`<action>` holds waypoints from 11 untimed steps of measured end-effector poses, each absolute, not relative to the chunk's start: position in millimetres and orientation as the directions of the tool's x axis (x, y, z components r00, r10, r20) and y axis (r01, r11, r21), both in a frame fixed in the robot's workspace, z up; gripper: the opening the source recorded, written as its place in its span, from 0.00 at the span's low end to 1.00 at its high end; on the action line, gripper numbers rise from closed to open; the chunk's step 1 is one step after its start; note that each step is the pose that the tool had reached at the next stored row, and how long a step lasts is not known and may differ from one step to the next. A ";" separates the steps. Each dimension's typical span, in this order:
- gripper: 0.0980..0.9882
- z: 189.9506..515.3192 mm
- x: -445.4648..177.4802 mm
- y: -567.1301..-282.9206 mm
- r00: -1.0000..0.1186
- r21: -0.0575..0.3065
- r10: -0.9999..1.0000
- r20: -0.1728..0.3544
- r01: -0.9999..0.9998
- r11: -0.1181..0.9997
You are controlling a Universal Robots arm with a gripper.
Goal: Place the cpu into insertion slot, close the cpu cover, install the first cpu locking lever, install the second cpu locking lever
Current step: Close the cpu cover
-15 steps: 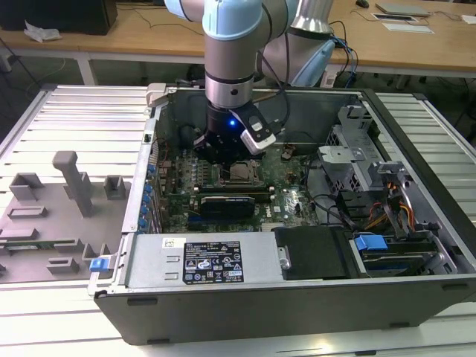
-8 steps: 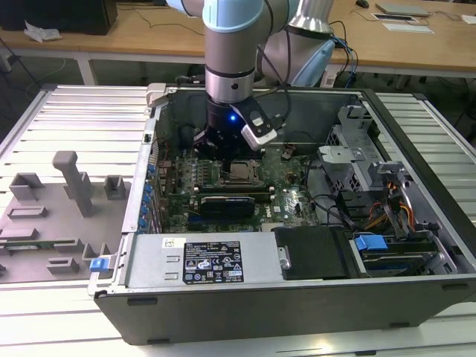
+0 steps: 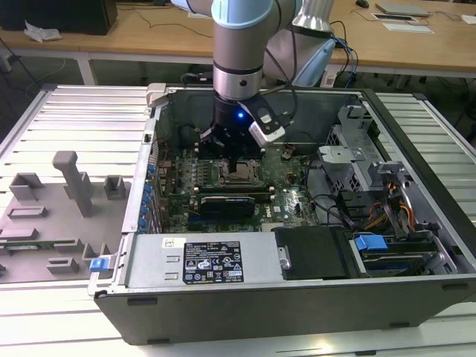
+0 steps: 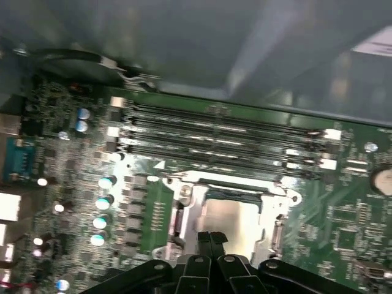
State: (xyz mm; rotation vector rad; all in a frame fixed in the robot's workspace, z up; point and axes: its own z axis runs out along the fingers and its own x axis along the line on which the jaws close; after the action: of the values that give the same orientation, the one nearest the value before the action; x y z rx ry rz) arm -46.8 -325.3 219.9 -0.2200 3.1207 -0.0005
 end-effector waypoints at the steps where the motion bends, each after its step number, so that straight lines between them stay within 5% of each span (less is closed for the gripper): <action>1: 0.01 219.9 -43.5 -325.4 -0.990 -0.001 -0.140 -0.013 -0.140 0.990; 11: 0.01 244.9 -40.2 -325.2 -0.990 -0.001 -0.140 -0.013 -0.140 0.990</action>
State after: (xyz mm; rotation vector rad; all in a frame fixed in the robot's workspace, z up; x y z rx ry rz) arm -40.2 -325.2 244.9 -0.2202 3.1210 -0.0005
